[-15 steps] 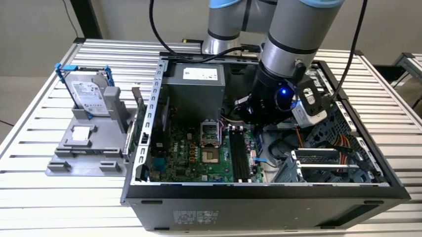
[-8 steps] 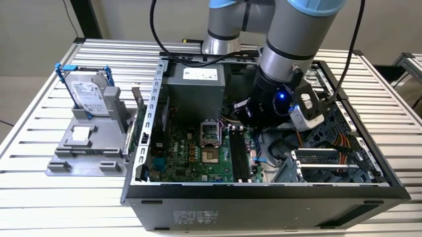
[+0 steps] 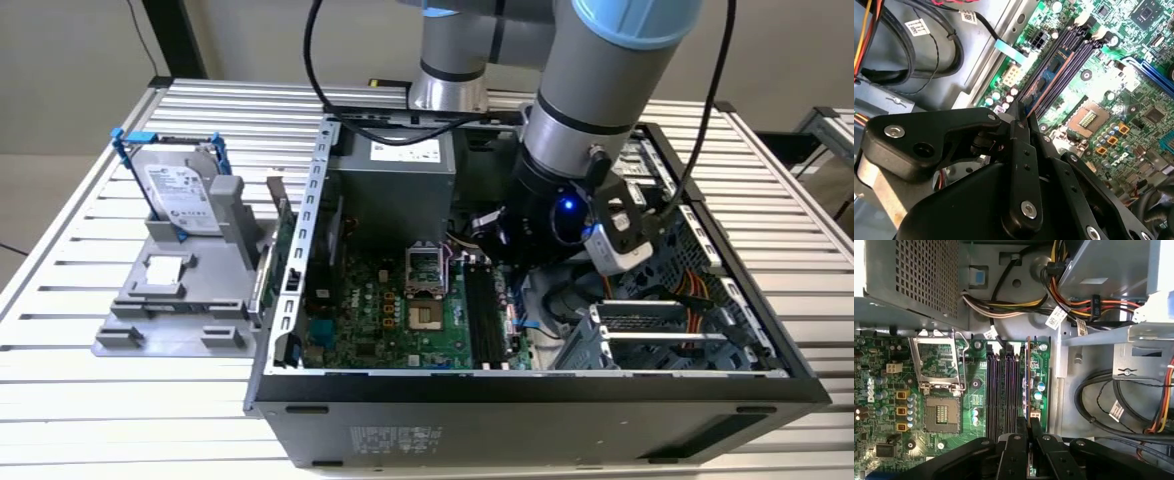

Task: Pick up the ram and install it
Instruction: 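Insert the ram into the slot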

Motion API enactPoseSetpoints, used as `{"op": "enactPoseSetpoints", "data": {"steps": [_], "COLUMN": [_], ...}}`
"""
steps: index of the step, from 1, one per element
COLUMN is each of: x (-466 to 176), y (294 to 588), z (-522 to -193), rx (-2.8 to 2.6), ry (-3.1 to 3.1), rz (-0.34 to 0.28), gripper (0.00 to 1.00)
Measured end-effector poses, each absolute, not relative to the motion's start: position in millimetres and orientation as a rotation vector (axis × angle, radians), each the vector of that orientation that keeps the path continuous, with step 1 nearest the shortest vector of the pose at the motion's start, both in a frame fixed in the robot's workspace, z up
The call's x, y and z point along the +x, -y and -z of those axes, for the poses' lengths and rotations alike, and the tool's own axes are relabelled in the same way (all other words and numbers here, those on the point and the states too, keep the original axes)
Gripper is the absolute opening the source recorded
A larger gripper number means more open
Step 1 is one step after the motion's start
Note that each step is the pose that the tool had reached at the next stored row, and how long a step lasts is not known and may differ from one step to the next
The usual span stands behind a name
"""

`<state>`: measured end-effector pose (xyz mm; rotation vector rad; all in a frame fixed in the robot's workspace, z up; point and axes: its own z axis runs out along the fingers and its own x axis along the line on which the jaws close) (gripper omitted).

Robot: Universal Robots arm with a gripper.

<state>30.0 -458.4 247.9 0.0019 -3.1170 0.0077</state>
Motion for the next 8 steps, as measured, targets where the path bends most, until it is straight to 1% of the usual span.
{"op": "enactPoseSetpoints", "data": {"steps": [8], "x": [29.9], "y": [463.7], "z": [-242.6], "rx": [0.002], "ry": [3.11], "rz": [-0.008], "gripper": [0.0]}}
